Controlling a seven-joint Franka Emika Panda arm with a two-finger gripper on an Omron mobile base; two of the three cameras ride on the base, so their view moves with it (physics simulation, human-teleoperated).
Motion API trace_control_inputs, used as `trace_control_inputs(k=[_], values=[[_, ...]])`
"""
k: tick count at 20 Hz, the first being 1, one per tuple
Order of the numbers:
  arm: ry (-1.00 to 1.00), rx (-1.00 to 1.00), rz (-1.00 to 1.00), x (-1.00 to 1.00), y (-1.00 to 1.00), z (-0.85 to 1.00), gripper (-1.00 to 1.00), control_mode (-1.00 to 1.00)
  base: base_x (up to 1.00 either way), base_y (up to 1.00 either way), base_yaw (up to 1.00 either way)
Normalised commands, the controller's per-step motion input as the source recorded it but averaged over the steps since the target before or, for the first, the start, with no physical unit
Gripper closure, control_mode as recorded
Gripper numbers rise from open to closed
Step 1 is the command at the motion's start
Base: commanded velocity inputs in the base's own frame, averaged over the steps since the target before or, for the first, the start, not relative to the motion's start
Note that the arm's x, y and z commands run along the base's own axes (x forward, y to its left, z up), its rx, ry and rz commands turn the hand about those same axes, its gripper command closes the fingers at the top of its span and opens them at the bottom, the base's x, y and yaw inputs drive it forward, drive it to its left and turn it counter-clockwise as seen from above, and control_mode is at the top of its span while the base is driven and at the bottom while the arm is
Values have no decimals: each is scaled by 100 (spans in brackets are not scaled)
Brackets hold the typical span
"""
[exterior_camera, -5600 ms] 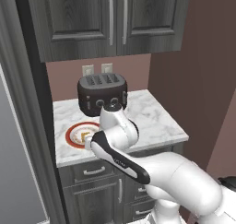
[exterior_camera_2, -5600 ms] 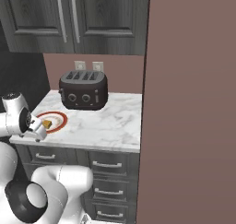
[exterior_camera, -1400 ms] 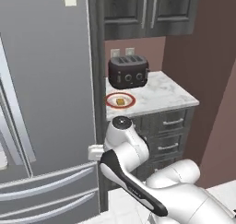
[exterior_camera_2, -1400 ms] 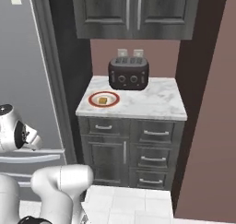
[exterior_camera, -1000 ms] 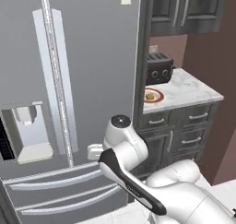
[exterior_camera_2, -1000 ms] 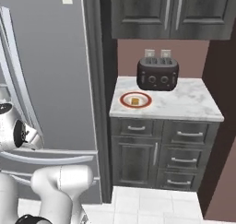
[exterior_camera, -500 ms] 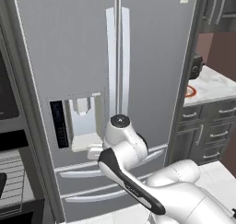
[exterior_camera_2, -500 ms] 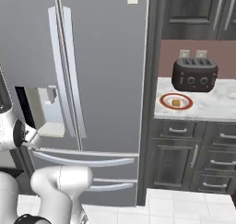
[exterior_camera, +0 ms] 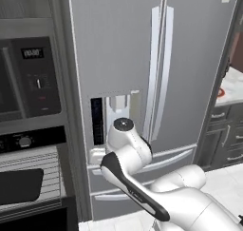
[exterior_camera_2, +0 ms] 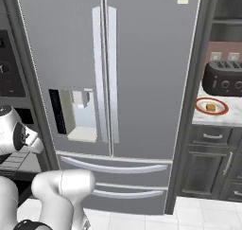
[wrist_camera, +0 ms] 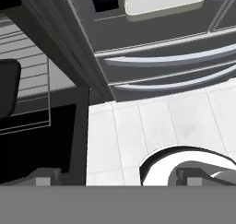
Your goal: Take the baked cake out of the oven and place it on the plate for cooling. Then close the oven door.
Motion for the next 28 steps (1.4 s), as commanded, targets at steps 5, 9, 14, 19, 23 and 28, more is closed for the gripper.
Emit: trace_control_inputs(k=[5, 9, 14, 19, 23, 28], values=[[0, 0, 0, 0, 0, 0, -100, 100, -40, 39, 0], [0, 0, 0, 0, 0, 0, -100, 100, -38, 39, 0], [0, 0, 0, 0, 0, 0, -100, 100, -40, 52, 1], [0, 0, 0, 0, 0, 0, -100, 100, -18, 56, 0], [0, 0, 0, 0, 0, 0, -100, 100, 13, 42, 1], [0, 0, 0, 0, 0, 0, -100, 100, 16, 25, 4]])
